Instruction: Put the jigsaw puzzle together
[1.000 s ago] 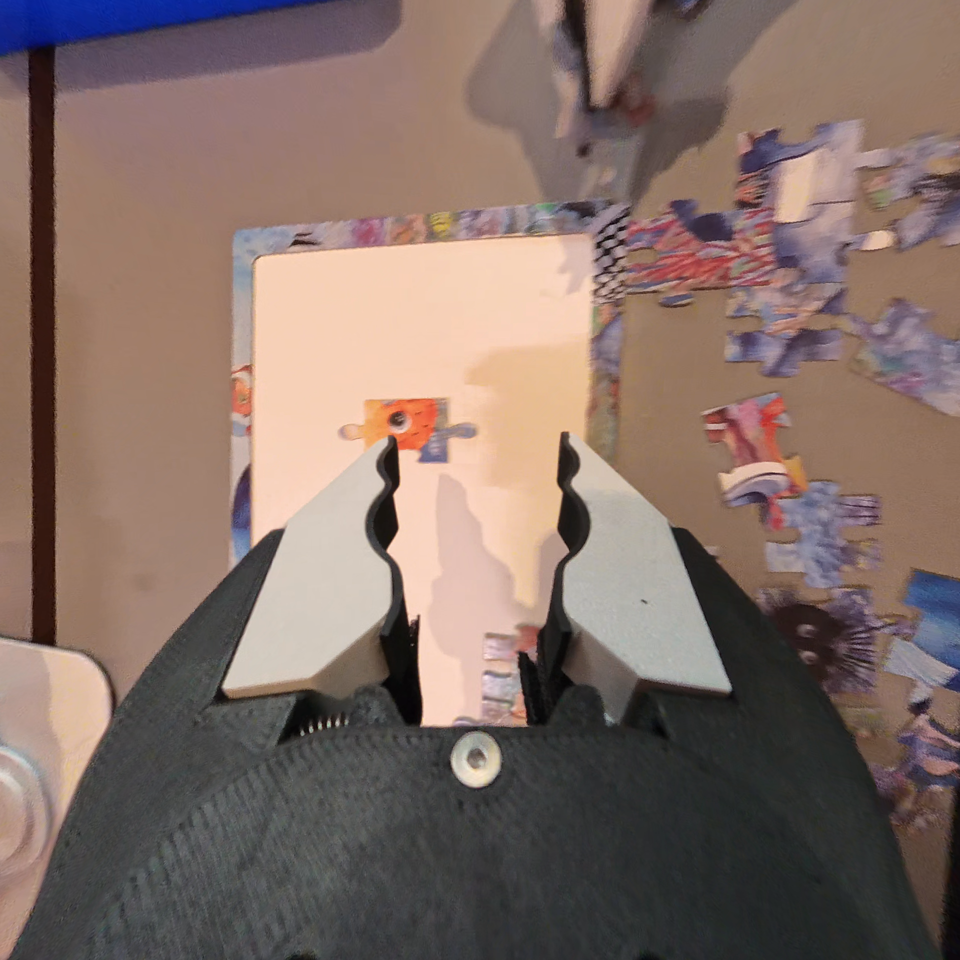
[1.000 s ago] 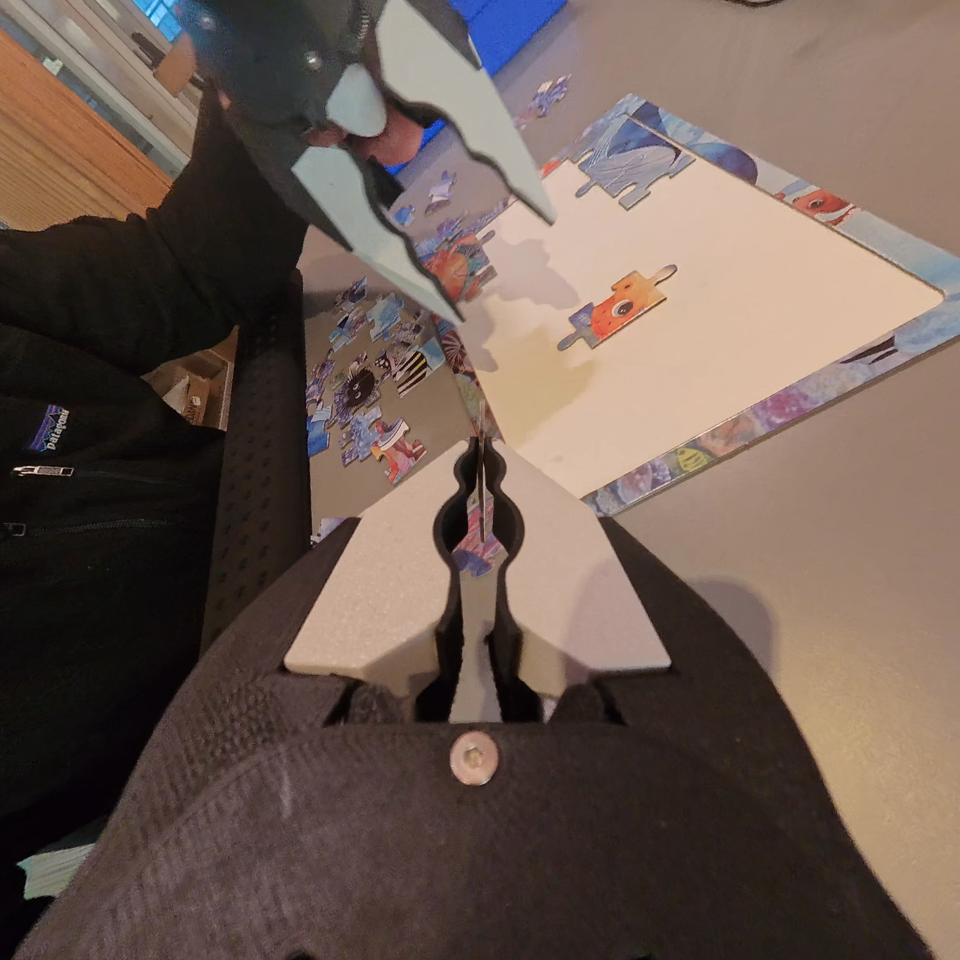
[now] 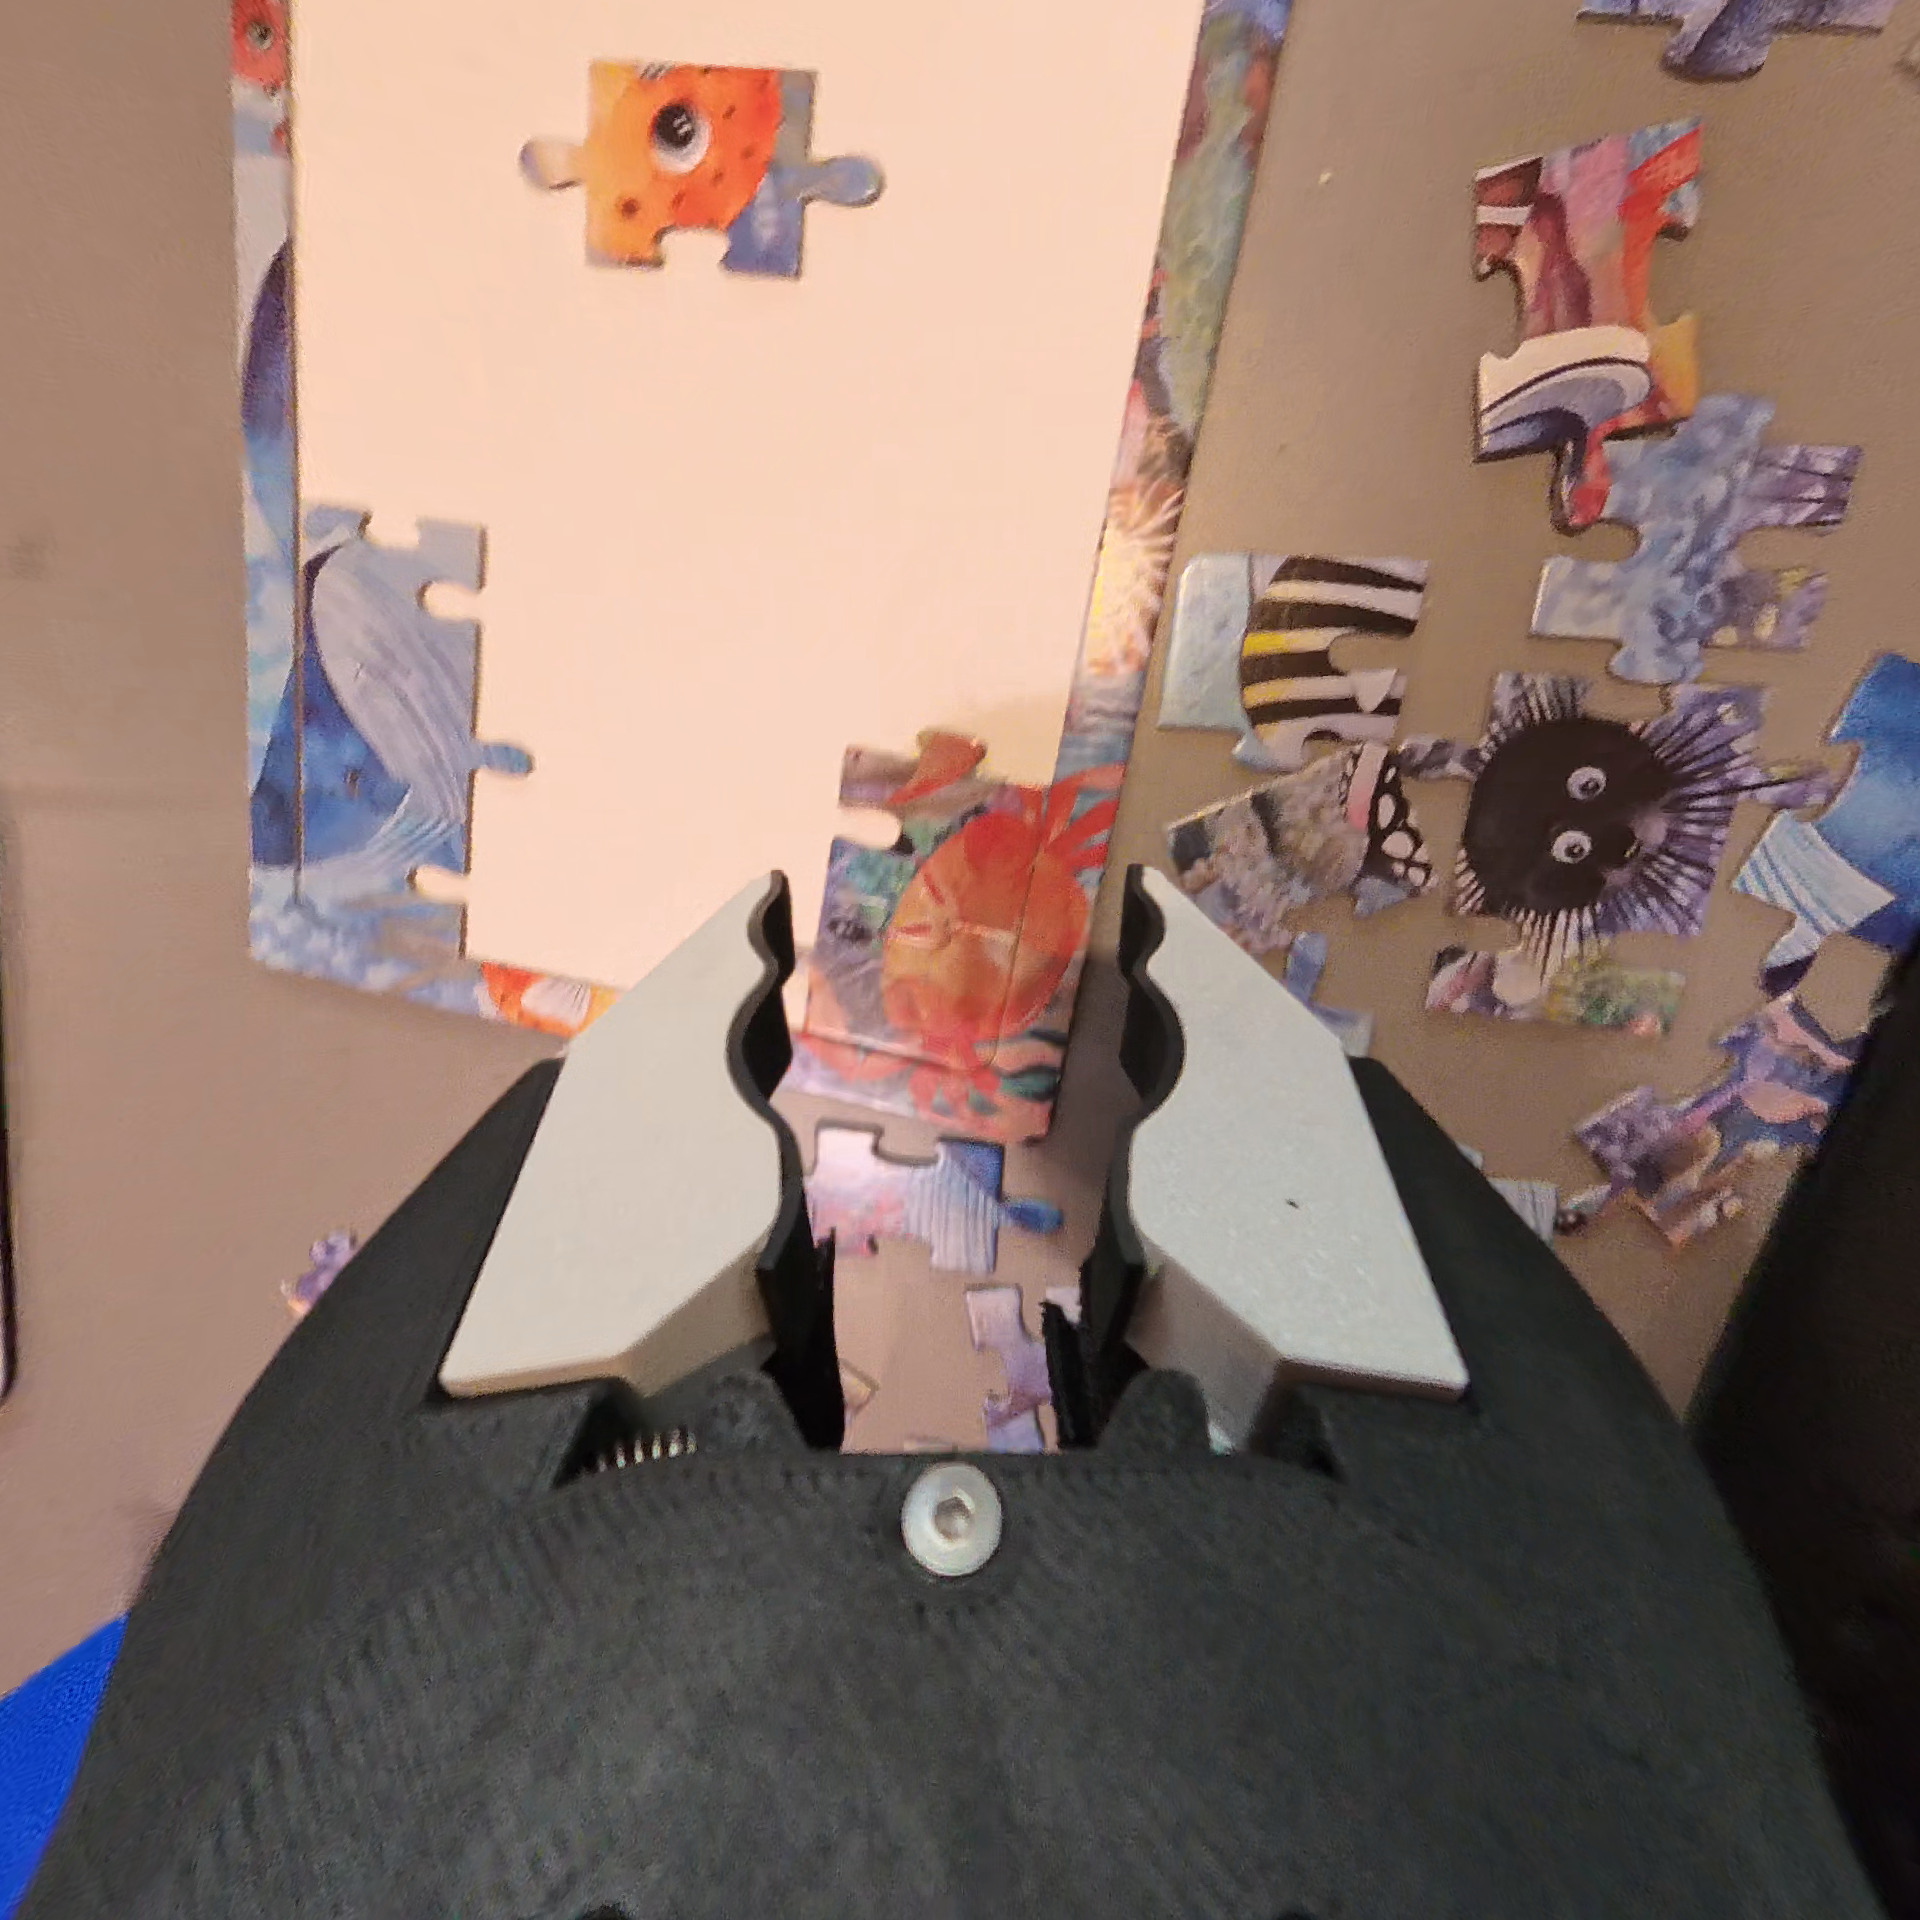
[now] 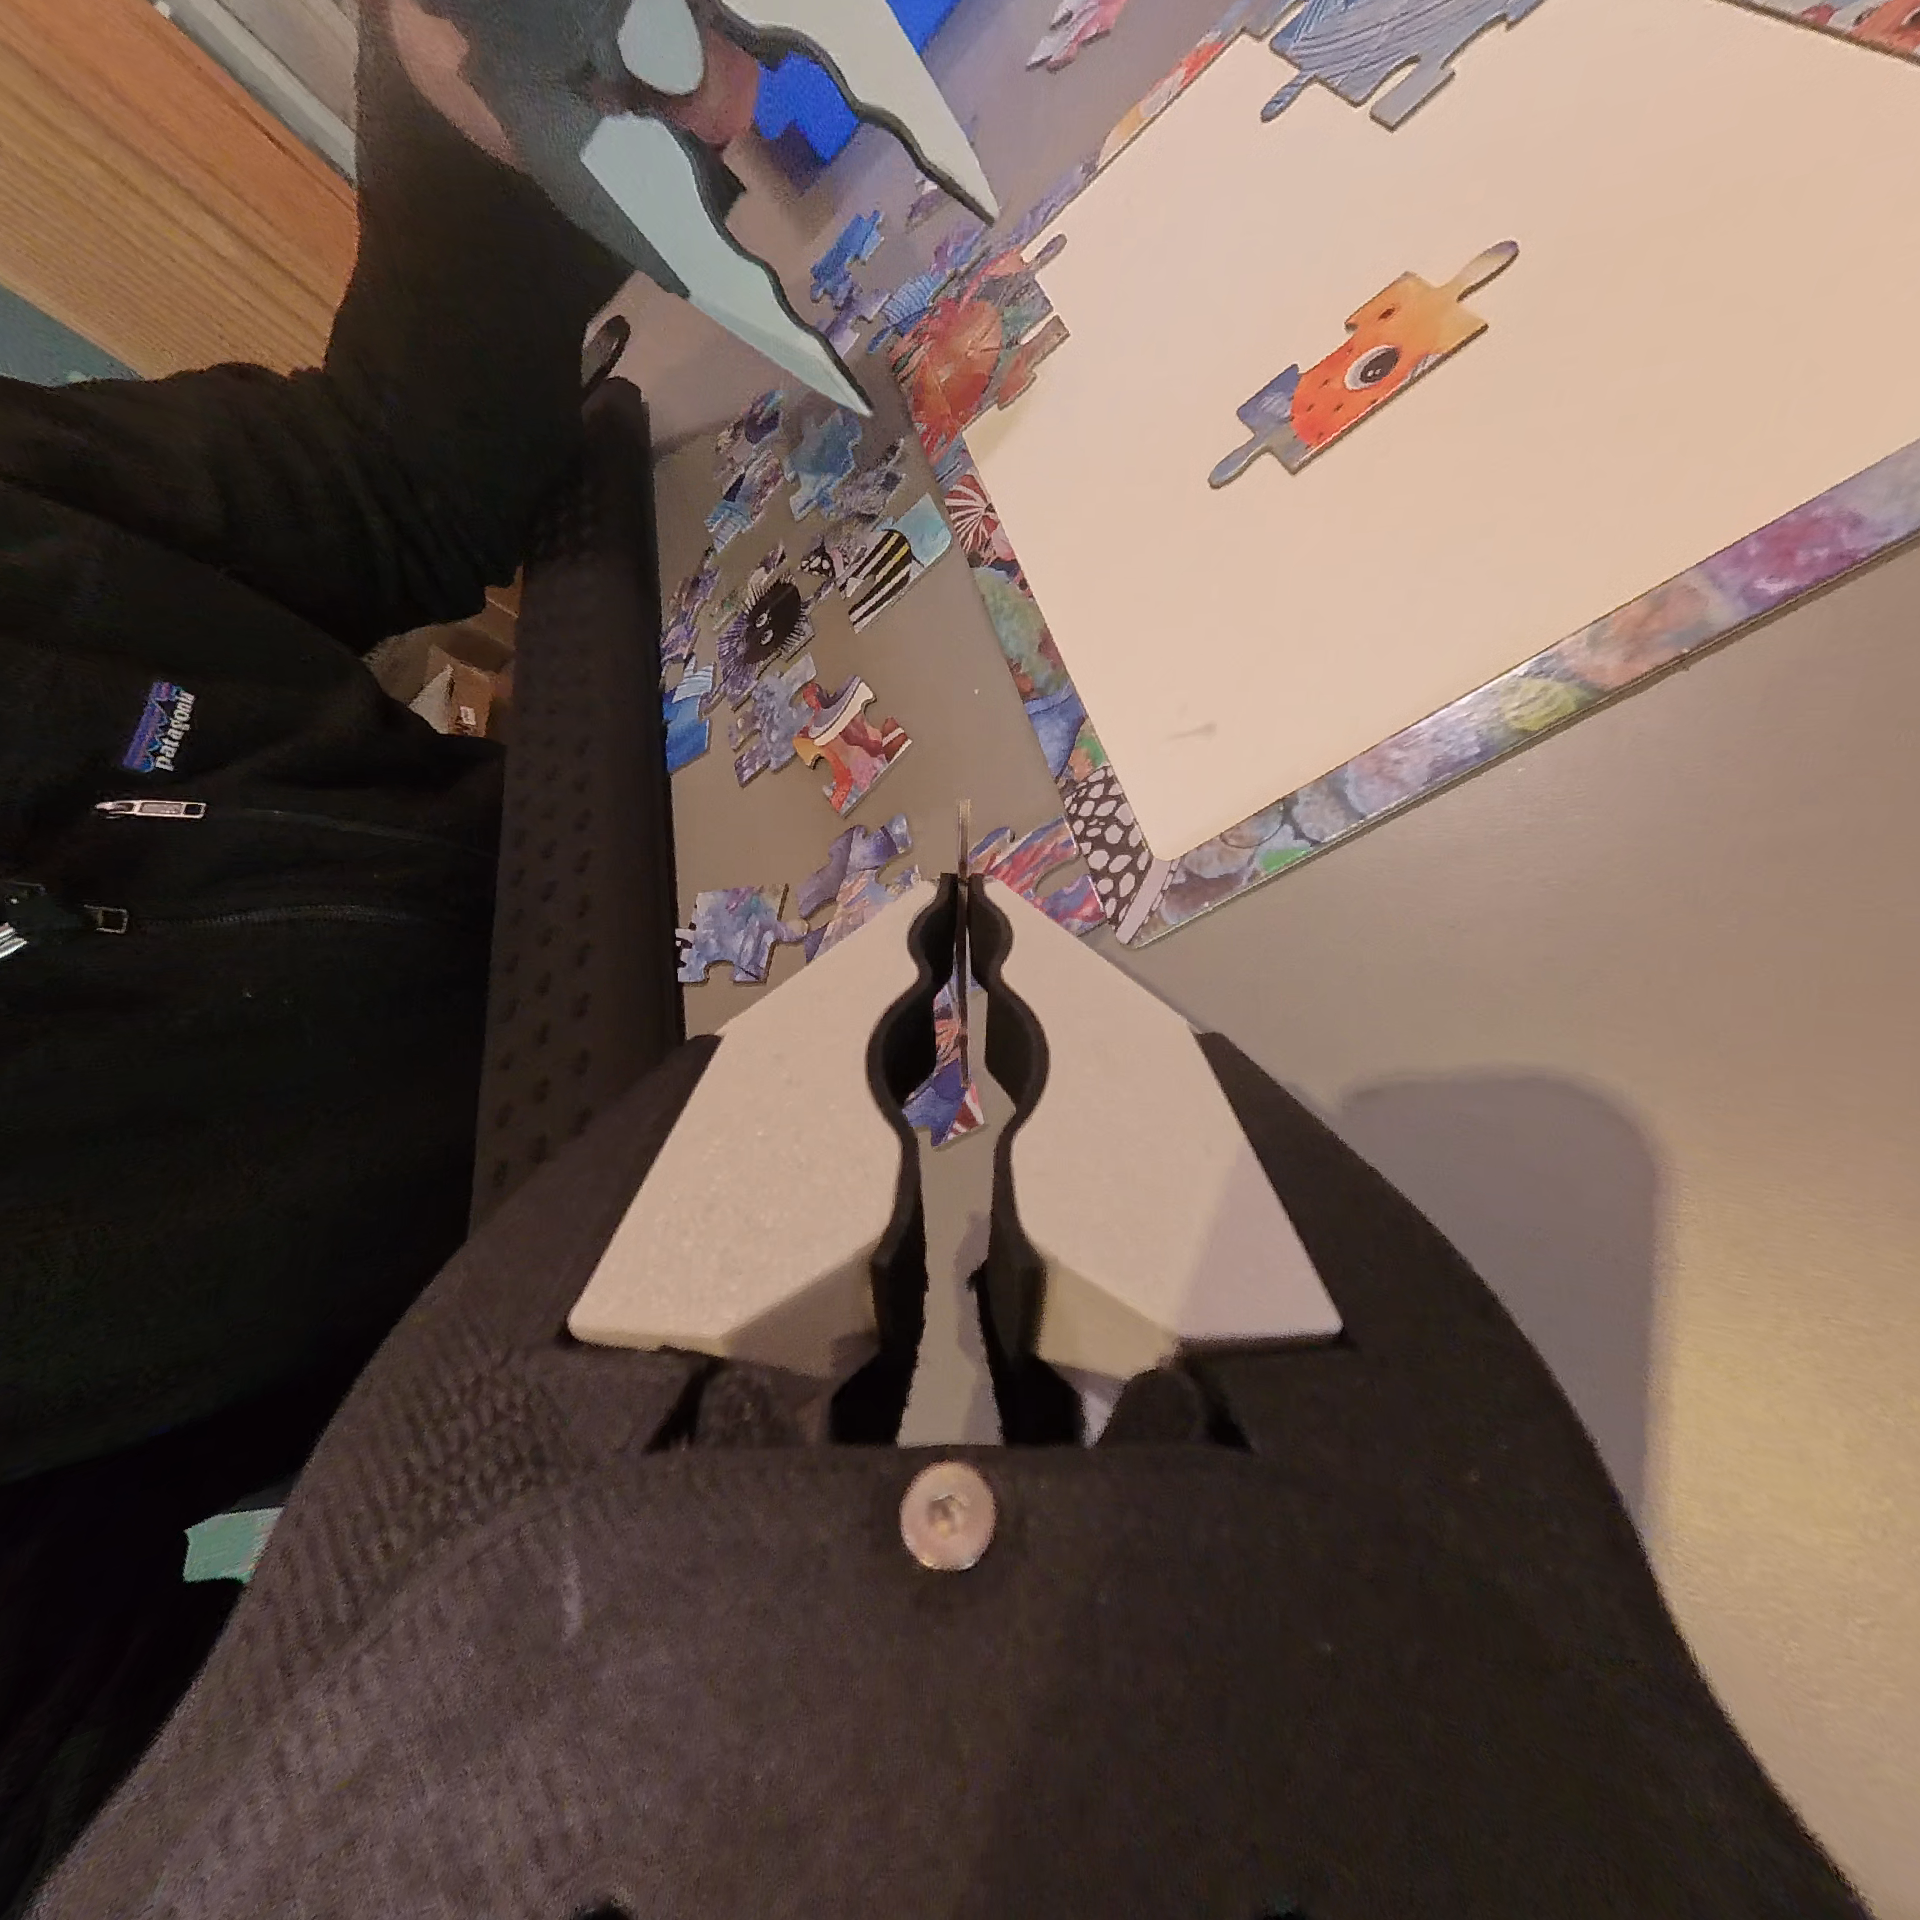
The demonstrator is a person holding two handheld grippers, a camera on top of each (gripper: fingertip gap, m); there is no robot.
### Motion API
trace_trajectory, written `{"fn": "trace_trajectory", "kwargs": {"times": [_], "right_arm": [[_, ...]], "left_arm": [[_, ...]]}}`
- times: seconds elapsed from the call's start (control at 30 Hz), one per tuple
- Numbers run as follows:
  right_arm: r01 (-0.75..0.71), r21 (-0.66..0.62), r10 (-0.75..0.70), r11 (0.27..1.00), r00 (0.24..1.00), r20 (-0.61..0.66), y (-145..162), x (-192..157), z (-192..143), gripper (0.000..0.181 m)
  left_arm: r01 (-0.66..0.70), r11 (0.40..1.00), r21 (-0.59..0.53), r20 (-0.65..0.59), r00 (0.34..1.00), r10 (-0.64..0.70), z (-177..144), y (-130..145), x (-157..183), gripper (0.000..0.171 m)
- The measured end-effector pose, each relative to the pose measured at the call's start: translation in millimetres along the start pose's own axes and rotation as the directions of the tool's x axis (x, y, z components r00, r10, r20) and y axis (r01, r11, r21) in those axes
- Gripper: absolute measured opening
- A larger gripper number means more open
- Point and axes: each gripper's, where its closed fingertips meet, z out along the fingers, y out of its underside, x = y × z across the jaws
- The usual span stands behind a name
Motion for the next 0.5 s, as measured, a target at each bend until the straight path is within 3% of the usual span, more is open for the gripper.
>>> {"fn": "trace_trajectory", "kwargs": {"times": [0.3,0.5], "right_arm": [[0.006,0.056,-0.007,0.998,1.0,0.018,-13.4,-6.2,3.0,0.0],[-0.021,0.046,0.02,0.999,0.999,0.032,-12.3,-3.1,13.0,0.0]], "left_arm": [[0.104,0.994,-0.027,0.055,0.993,-0.102,-38.9,47.0,-11.2,0.062],[0.149,0.983,-0.107,0.035,0.989,-0.146,-39.6,81.1,0.2,0.064]]}}
